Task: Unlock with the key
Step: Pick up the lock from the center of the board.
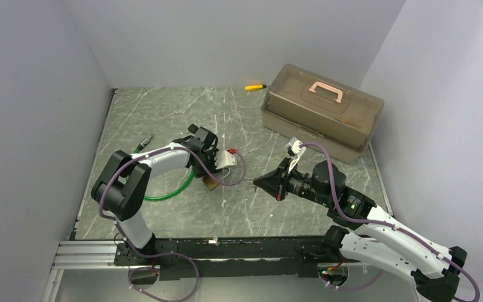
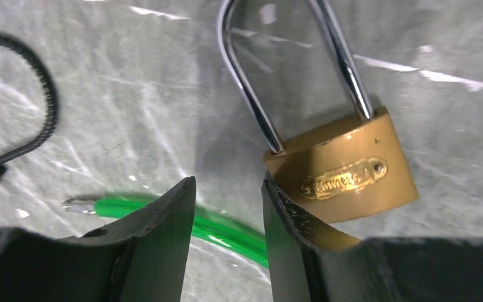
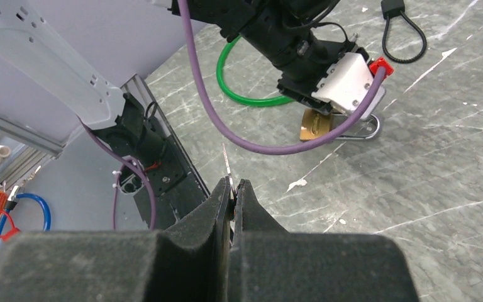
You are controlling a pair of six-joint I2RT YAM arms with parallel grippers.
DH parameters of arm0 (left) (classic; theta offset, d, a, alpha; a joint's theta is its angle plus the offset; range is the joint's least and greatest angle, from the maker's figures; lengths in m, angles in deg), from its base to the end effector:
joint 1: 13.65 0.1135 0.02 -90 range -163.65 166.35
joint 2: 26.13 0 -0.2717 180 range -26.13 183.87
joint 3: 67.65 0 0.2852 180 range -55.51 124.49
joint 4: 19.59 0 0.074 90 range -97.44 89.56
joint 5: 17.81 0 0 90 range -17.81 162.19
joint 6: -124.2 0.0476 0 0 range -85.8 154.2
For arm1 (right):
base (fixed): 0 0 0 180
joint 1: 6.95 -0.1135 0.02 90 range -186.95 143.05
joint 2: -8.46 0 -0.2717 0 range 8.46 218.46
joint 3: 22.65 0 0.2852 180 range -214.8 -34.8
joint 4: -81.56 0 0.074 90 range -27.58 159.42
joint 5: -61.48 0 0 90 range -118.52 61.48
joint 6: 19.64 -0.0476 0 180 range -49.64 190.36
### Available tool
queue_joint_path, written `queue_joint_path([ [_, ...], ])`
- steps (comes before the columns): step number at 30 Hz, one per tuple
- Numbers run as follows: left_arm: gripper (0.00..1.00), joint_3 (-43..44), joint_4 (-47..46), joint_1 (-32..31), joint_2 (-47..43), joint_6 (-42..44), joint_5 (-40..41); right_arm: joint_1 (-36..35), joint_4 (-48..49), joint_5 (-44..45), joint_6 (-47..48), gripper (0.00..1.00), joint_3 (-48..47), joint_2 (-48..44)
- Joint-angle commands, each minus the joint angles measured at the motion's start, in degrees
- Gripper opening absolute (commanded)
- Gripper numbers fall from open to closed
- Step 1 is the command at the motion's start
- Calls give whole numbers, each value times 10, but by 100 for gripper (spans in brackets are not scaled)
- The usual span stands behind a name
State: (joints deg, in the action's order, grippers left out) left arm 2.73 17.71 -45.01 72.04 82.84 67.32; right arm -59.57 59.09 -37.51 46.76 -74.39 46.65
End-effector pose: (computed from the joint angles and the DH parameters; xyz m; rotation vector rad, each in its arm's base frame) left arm 0.3071 -0.1919 0.1393 1.7545 2.0514 -0.0239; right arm 0.1175 0.1660 0.3295 -0.5852 1.7637 1.0933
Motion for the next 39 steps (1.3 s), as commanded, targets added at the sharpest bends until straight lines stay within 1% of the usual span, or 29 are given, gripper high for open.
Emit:
queue_joint_path([
  [1, 49, -14, 48, -20, -38, -54, -70, 3, 8, 4, 6, 0, -21, -6],
  [7, 50, -14, 86, -25, -64, -104, -151, 6, 0, 11, 9, 0, -21, -9],
  [10, 50, -6, 102, -27, -63, -116, -175, 7, -5, 13, 10, 0, -22, -10],
  [12, 50, 0, 115, -26, -66, -115, -190, 7, -7, 17, 10, 0, -20, -12],
  [14, 51, 3, 123, -26, -77, -98, -183, 9, -11, 21, 10, 0, -18, -15],
  [17, 53, 9, 133, -13, -96, -37, -162, 11, -15, 23, 11, 0, -15, -20],
  [21, 57, 38, 160, 18, -111, 74, -177, 19, -23, 28, 18, 0, -22, -22],
  [22, 65, 45, 161, 22, -114, 97, -183, 23, -25, 30, 19, 0, -23, -23],
  [23, 78, 49, 168, 24, -115, 131, -195, 26, -26, 30, 21, 0, -25, -23],
  [24, 98, 51, 178, 25, -114, 178, -211, 28, -26, 30, 22, 0, -26, -23],
  [26, 99, 47, 176, 25, -108, 246, -223, 37, -23, 24, 22, 0, -28, -21],
  [29, 99, 70, 173, 24, -76, 287, -228, 48, -18, 14, 18, 0, -29, -20],
  [31, 99, 82, 188, 25, -55, 335, -239, 56, -16, 9, 17, 0, -29, -18],
  [33, 99, 95, 222, 24, -37, 399, -249, 64, -16, 3, 17, 0, -32, -14],
  [39, 100, 92, 247, 0, 1, 508, -220, 97, -10, -31, 18, 0, -39, 4],
])
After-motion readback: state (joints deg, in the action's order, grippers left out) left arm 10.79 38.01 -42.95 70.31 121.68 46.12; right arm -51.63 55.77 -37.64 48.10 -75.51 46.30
